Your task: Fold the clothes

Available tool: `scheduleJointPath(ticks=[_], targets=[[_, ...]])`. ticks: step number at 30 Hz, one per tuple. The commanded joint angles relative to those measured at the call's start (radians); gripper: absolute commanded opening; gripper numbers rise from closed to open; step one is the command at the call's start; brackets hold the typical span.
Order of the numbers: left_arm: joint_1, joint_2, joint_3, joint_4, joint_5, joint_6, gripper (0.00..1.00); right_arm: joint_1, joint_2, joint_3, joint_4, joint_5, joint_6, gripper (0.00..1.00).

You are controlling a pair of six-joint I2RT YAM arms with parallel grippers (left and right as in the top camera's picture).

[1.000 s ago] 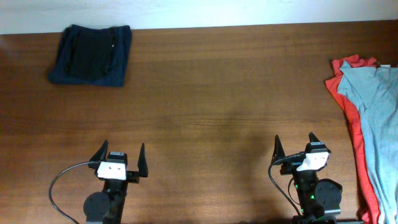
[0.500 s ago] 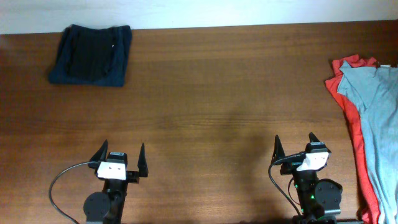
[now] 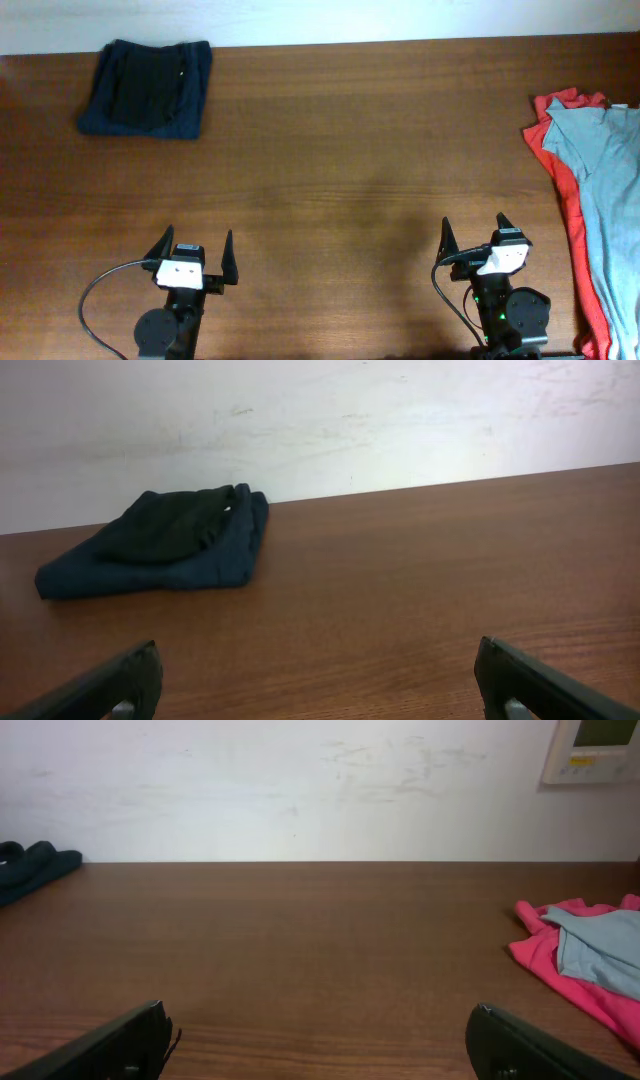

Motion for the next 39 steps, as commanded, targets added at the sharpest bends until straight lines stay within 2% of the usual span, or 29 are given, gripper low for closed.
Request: scheduleJointPath(ticks=[1,32,36,38,39], targets=[[-0.005,-0.008,-0.007,-0.001,-0.014,0.020,0.99,-0.006,-0.007,-0.005,-0.006,0.012,0.012,0.98],[-0.005,-0.008,-0.007,-0.001,-0.014,0.020,0.99,-0.006,-0.007,0.007,-0.008,0.012,0.035,0.99],[-0.005,-0.008,-0.007,-0.001,-0.014,0.020,1.00,-0.006,-0.006,0.120,-0.080,0.011,0.110,0.98],[-0.005,-0.008,-0.007,-0.001,-0.014,0.020,0.99,-0.006,0.003,0.253,-0.174,0.018,0.109,0.98],[-0.005,-0.008,-0.007,-0.001,-0.014,0.020,0.99,-0.006,0.047,0.403,-0.274,0.060,0.110,0.99]])
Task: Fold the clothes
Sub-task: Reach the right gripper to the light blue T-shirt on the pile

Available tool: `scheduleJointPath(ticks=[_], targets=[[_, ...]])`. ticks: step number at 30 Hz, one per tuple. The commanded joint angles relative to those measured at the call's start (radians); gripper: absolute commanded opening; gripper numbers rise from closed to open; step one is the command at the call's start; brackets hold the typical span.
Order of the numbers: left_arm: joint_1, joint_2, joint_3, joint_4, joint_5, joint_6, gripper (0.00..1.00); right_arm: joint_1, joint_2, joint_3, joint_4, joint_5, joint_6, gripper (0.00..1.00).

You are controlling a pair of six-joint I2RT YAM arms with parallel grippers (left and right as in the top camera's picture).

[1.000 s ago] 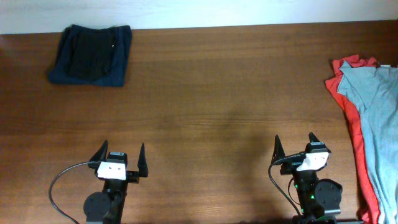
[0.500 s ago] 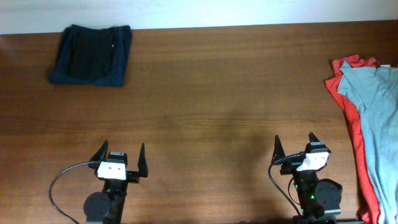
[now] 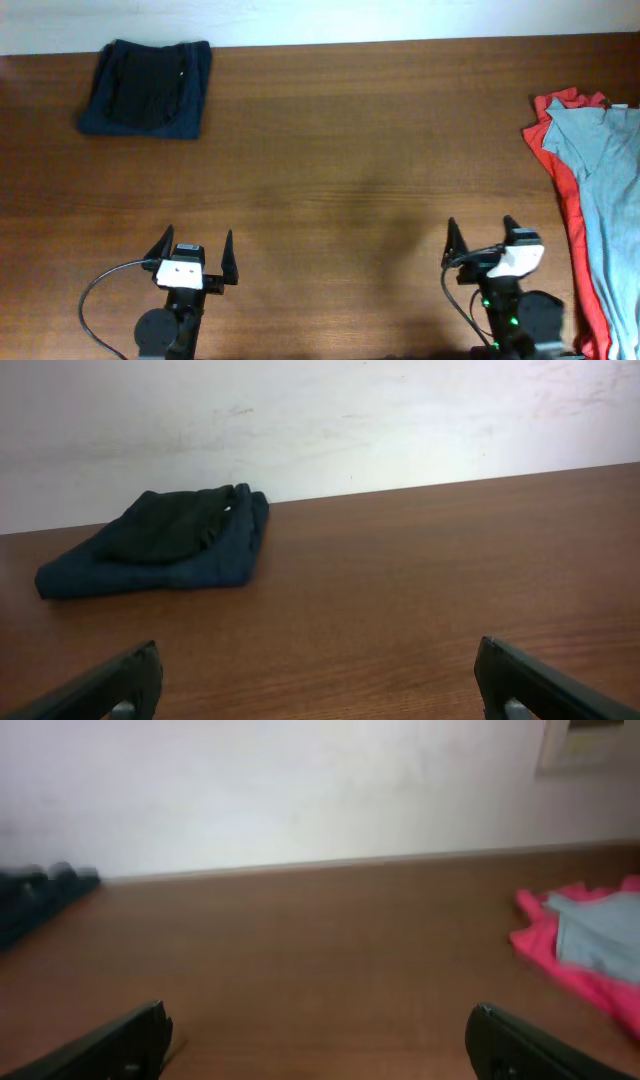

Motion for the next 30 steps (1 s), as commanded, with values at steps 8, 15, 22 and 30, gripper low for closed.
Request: scheduleJointPath(ticks=[8,15,22,30], targets=[[-0.005,-0.008,-0.007,-0.001,-0.014,0.020,0.99,-0.006,0.382,0.702,-0.434,0.301,0.036,0.98],[-0.005,-0.008,-0.007,-0.001,-0.014,0.020,0.99,-0.013,0.882,1.112,-0.739,0.424,0.053,0.98],[-0.005,-0.008,-0.007,-0.001,-0.014,0.020,0.99,-0.201,1.289,1.398,-0.952,0.387,0.049,0.99],[-0.005,-0.008,-0.007,-0.001,-0.014,0.019,1.00,-0.483,1.540,1.476,-0.947,0.114,-0.008,0.99]])
